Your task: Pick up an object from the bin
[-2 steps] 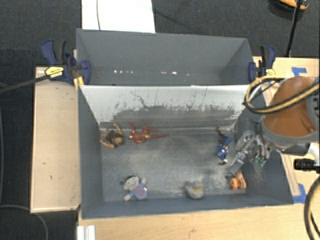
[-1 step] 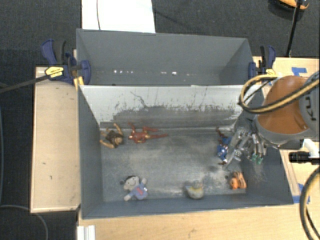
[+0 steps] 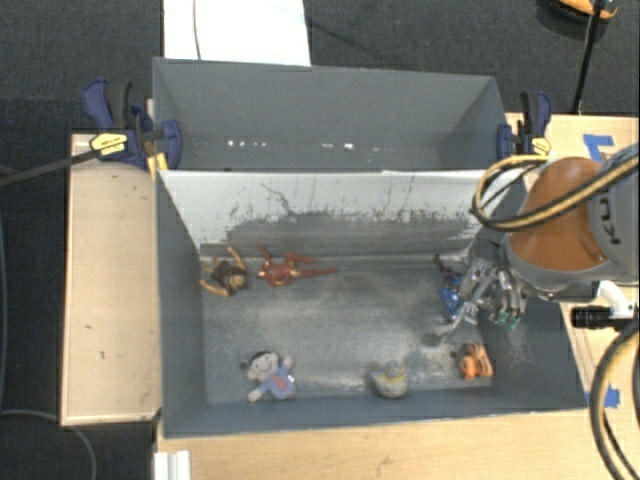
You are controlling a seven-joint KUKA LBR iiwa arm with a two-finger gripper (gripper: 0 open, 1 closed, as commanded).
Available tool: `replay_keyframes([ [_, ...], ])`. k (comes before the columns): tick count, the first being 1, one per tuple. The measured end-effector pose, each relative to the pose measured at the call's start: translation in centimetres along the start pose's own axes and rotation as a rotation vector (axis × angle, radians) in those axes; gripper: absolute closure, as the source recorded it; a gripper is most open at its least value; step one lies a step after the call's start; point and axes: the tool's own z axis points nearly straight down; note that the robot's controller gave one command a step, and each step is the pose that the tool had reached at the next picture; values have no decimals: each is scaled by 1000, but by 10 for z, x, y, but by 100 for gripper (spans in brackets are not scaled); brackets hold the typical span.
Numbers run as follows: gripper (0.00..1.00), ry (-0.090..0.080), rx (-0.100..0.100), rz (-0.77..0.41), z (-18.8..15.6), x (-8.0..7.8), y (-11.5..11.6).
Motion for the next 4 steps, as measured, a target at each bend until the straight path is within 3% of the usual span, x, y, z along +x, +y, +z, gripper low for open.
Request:
replay_keyframes([
  [1,100,-11,-5,212,7,-48,5],
  [4,100,-15,-6,254,-19,-39,9],
])
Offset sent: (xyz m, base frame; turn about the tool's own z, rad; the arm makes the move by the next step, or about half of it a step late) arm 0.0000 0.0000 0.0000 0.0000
